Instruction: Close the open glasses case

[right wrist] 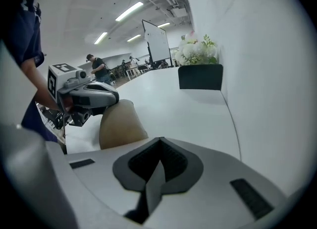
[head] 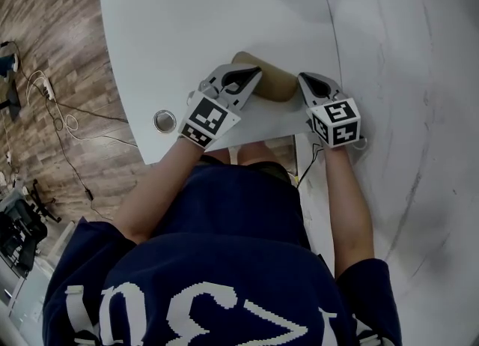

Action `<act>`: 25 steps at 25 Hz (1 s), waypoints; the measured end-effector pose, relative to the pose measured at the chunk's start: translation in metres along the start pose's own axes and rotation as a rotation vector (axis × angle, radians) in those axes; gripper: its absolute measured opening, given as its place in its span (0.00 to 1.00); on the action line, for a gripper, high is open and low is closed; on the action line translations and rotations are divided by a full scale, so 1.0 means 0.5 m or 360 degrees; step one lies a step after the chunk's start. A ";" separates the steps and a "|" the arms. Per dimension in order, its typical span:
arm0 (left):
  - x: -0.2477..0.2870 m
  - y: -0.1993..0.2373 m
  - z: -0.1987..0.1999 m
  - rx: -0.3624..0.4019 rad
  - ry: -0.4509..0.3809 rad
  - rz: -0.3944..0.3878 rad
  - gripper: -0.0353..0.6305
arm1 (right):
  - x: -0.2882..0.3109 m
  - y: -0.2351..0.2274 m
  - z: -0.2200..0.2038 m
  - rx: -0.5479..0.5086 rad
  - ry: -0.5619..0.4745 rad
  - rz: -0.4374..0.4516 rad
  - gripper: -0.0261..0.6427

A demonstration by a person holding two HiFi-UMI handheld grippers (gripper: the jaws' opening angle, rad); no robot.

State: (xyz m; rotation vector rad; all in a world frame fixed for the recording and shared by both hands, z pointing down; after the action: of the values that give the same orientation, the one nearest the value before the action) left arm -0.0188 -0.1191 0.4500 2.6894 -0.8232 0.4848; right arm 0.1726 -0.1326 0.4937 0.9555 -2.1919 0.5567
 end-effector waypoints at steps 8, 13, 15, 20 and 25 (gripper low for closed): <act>0.000 0.012 0.004 -0.0096 0.0040 -0.0075 0.07 | -0.010 -0.009 0.040 0.0020 -0.0015 -0.0079 0.08; -0.028 0.030 0.051 -0.0063 -0.0060 -0.0003 0.07 | -0.101 0.009 0.132 0.0060 -0.0383 -0.0307 0.08; -0.056 0.040 0.094 -0.0051 -0.0204 0.0045 0.07 | -0.145 0.017 0.179 0.0049 -0.0534 -0.0356 0.08; -0.128 0.059 0.199 0.0046 -0.0438 0.0205 0.07 | -0.251 0.030 0.282 0.0036 -0.0852 -0.0437 0.08; -0.183 0.067 0.290 0.0095 -0.0600 0.0333 0.07 | -0.323 0.030 0.341 0.0061 -0.1048 -0.0483 0.08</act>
State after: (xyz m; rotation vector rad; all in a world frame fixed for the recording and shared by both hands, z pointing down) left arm -0.0757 -0.1541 0.2887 2.8064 -1.2162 0.0400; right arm 0.1726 -0.1500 0.2590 1.6338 -2.5171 0.1425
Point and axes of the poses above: the fingertips, and each gripper's own axes: x forward along the fingers, y to its left, z out of its top, the point moved 7 cm from there along -x, backward along the fingers, and after that the axes turned 4 degrees about -z, right-handed, at the moved point
